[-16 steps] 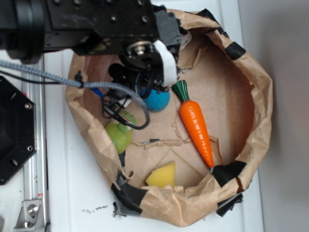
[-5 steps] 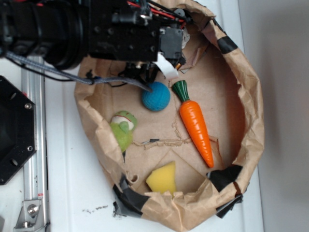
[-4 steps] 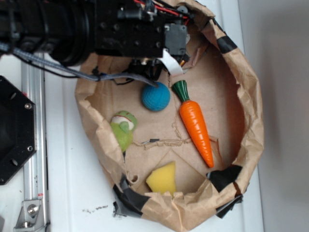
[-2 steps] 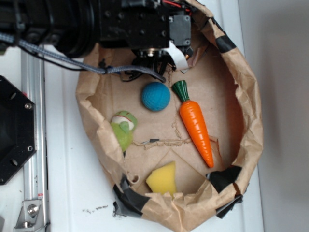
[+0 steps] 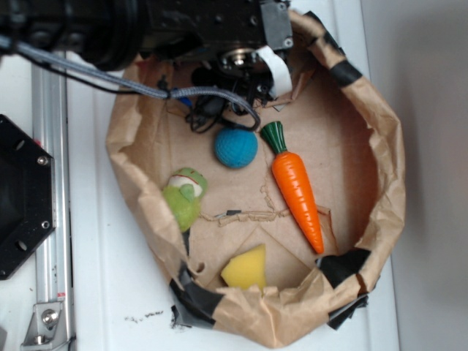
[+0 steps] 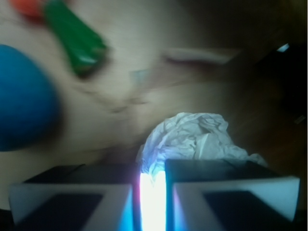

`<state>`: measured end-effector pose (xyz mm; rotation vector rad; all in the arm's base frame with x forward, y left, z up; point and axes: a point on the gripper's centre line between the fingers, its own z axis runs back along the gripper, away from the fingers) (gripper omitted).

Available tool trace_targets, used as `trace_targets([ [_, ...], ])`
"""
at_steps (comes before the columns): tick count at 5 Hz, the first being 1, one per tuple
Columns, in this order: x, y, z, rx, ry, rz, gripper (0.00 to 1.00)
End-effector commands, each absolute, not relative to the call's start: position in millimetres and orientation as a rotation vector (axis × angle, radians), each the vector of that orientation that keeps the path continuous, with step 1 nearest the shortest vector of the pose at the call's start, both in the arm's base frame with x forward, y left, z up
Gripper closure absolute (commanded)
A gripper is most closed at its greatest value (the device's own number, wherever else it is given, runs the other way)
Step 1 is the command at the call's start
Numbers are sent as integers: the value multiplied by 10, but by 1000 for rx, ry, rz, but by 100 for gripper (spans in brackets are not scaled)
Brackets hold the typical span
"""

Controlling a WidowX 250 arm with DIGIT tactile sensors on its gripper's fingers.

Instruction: Grab the white paper.

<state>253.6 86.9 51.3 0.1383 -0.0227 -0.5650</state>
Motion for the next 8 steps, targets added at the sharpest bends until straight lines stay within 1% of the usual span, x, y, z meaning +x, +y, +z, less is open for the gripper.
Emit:
trace_targets([
  [1, 2583, 54, 1457, 25, -215, -394, 100],
  [2, 2551, -38, 1587, 11, -252, -337, 100],
  [3, 2550, -37, 1566, 25, -241, -301, 100],
  [4, 2541, 83, 1504, 48, -227, -345, 0],
  [5, 2584, 294, 1395, 98, -198, -523, 0],
  [6, 2638, 530, 1196, 78, -159, -690, 0],
  [7, 2608, 687, 1019, 101, -128, -746, 0],
  [8, 2557, 782, 880, 125, -78, -850, 0],
])
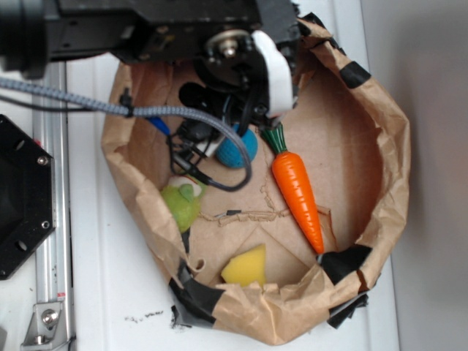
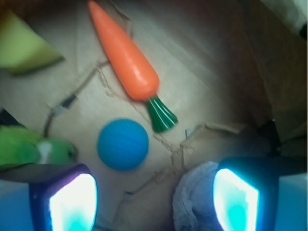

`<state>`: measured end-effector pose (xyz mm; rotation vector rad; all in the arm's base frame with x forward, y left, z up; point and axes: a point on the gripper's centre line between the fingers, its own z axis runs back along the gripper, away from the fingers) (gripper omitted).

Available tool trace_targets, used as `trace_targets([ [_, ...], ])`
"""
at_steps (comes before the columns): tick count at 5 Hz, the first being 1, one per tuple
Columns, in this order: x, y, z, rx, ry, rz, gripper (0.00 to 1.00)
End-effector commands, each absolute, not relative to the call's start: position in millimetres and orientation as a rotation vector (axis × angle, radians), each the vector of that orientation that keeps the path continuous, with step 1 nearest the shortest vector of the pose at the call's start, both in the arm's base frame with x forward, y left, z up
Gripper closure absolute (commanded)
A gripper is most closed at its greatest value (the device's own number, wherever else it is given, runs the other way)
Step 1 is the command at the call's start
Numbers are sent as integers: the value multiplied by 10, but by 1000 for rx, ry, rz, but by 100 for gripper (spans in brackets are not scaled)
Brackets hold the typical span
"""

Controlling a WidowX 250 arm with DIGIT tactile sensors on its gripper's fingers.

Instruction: Grab the white paper.

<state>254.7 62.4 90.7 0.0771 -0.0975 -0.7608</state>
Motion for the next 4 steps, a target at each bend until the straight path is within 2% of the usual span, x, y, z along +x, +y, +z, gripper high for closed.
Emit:
trace_targets([
  [1, 2539, 928, 827, 117, -81, -939, 0],
  [4, 2681, 1172, 591, 240, -84, -900, 0],
])
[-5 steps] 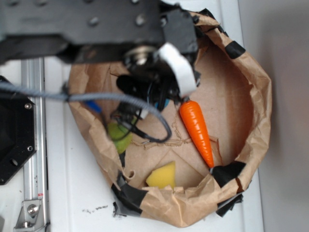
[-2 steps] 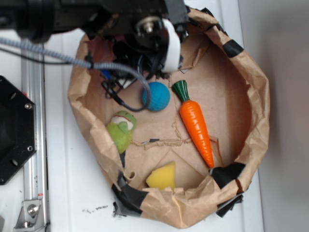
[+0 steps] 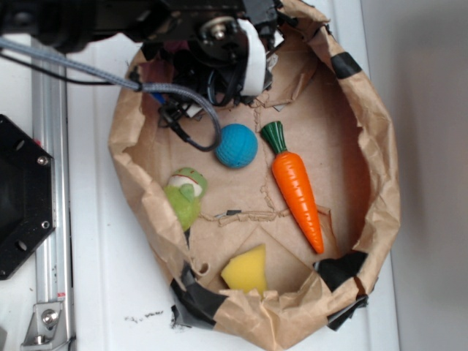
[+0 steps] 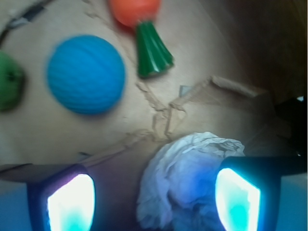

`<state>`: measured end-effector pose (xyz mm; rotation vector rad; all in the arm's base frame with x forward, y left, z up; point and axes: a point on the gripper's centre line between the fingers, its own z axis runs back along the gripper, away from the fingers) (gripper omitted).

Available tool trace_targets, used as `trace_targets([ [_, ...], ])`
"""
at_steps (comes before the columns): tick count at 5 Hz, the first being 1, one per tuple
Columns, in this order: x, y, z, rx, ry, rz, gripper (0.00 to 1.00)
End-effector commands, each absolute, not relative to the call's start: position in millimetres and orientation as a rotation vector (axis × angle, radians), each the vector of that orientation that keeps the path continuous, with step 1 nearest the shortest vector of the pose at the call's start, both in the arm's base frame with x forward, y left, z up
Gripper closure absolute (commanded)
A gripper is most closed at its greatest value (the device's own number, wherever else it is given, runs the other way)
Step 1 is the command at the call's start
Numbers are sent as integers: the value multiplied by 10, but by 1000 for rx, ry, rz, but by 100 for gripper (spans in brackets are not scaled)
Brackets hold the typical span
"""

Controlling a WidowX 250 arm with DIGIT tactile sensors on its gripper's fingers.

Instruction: Grab the white paper.

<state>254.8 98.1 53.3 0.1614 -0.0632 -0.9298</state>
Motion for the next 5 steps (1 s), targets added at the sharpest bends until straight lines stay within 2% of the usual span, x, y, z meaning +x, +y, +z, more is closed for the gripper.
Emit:
trace_targets([
  [1, 2752, 1276, 573, 257, -81, -876, 0],
  [3, 2769, 1259, 325, 259, -9, -882, 0],
  [5, 2800, 1221, 280, 259, -23, -858, 0],
])
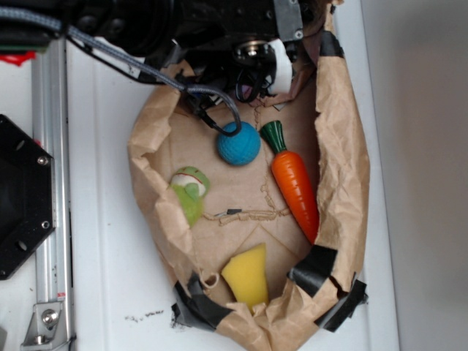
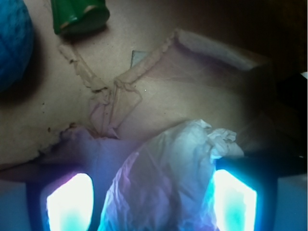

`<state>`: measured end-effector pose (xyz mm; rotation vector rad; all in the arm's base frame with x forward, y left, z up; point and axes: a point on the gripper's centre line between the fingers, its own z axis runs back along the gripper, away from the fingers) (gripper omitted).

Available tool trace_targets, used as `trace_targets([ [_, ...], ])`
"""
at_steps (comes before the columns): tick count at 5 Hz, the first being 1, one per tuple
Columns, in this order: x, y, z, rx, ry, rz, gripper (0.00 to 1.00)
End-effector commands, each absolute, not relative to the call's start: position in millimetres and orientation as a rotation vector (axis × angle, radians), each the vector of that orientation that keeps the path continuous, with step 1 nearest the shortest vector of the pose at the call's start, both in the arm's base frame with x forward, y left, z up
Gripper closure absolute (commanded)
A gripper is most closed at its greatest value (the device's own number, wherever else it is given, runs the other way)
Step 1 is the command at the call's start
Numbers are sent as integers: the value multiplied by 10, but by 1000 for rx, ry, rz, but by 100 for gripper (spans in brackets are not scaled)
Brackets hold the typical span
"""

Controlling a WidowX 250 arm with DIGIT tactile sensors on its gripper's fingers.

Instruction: Grab the white paper.

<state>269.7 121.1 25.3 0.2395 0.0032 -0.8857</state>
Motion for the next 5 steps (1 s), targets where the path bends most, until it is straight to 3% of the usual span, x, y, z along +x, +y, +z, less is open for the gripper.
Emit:
trace_targets([
  [1, 2785, 1234, 298, 263, -46, -821, 100],
  [3, 2729, 1076, 554, 181, -85, -763, 100],
  [4, 2694, 742, 896, 124, -142, -686, 100],
  [5, 2661, 353, 1362, 1, -225, -518, 100],
])
